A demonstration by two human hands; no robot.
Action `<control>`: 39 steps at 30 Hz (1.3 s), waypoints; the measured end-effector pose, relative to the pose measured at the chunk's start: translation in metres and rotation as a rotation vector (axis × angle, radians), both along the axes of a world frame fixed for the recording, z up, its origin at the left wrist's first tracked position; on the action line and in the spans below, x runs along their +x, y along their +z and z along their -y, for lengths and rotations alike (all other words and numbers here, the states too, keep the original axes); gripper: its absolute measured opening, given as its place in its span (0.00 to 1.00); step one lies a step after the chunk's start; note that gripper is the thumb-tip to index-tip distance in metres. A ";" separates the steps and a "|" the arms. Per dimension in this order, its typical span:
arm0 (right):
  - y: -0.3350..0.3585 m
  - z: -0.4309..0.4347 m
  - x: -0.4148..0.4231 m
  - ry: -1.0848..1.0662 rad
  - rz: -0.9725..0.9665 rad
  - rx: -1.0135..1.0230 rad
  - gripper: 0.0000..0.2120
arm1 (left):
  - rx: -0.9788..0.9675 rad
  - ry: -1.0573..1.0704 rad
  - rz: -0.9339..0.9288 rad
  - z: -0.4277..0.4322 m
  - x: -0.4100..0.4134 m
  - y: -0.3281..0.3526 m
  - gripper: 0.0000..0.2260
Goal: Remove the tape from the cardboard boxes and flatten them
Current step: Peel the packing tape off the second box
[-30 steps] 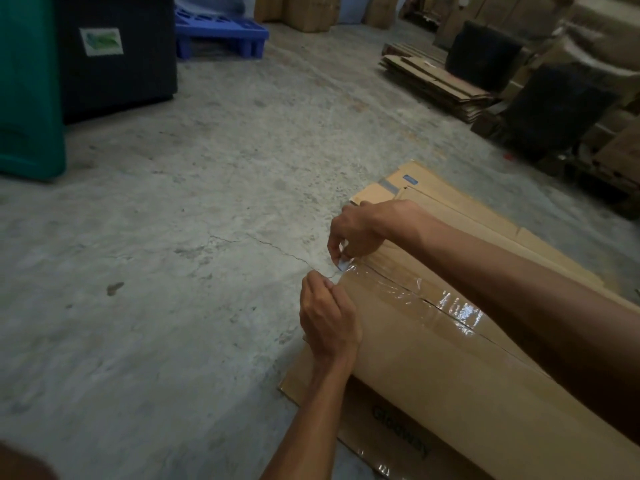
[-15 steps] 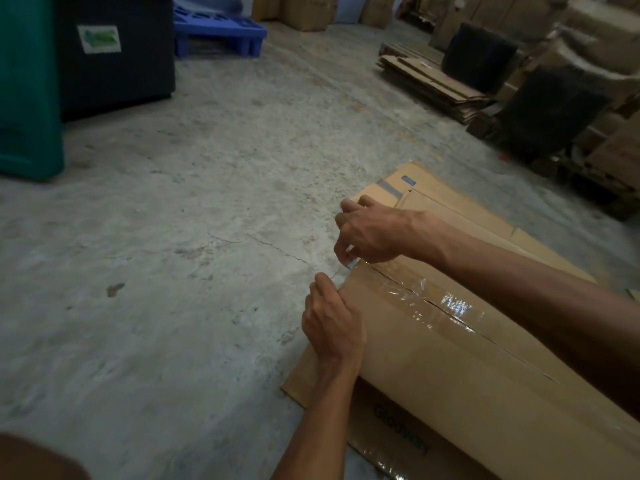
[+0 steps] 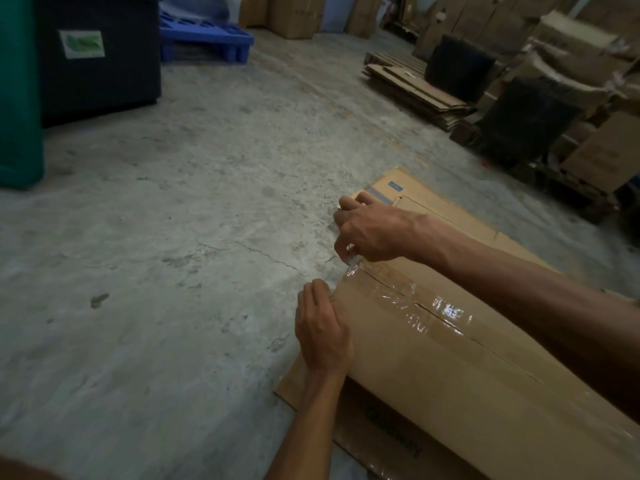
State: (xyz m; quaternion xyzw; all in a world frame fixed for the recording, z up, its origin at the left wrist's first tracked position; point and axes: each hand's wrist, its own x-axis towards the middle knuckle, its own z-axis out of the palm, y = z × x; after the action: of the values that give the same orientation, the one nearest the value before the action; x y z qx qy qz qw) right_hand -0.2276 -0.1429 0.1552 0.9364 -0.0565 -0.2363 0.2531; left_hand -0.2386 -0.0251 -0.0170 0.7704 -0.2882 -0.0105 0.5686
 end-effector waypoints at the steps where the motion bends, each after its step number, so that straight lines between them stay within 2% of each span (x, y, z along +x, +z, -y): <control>1: -0.001 0.000 0.000 0.016 0.010 -0.006 0.07 | -0.018 -0.022 0.039 0.000 0.001 -0.001 0.09; 5: -0.003 0.002 -0.003 0.064 0.056 -0.011 0.07 | 0.042 -0.081 0.182 0.003 0.001 -0.004 0.14; 10: -0.004 0.008 -0.015 0.110 0.161 0.026 0.07 | 0.120 -0.034 0.285 0.006 0.002 -0.007 0.04; 15: 0.008 0.018 -0.030 0.129 0.252 -0.028 0.10 | 0.256 -0.042 0.279 0.004 0.002 -0.007 0.09; 19: 0.022 0.024 -0.048 0.053 0.332 -0.066 0.17 | 0.269 -0.051 0.270 0.003 0.002 -0.004 0.10; 24: 0.015 0.025 -0.060 -0.068 0.478 -0.003 0.08 | 0.287 -0.052 0.302 0.001 0.002 0.000 0.10; 27: 0.020 0.023 -0.067 -0.207 0.657 0.086 0.08 | 0.282 -0.072 0.330 0.006 0.003 0.015 0.15; 29: 0.018 0.014 -0.069 -0.240 0.746 0.122 0.09 | 0.265 -0.108 0.359 0.012 0.004 0.027 0.14; 32: 0.007 -0.006 -0.071 -0.271 0.776 0.143 0.11 | 0.191 -0.190 0.325 0.016 0.010 0.035 0.10; 35: -0.001 -0.013 -0.078 -0.316 0.756 0.092 0.12 | 0.137 -0.288 0.201 0.013 0.017 0.034 0.05; 39: -0.005 -0.018 -0.093 -0.301 0.719 0.120 0.12 | 0.040 -0.352 0.118 0.013 0.020 0.040 0.10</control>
State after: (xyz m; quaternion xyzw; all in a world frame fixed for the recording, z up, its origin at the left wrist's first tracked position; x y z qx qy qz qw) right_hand -0.3203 -0.1246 0.1499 0.9539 -0.2642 0.0694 0.1245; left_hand -0.2186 -0.0379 0.0232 0.7186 -0.4510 -0.0705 0.5246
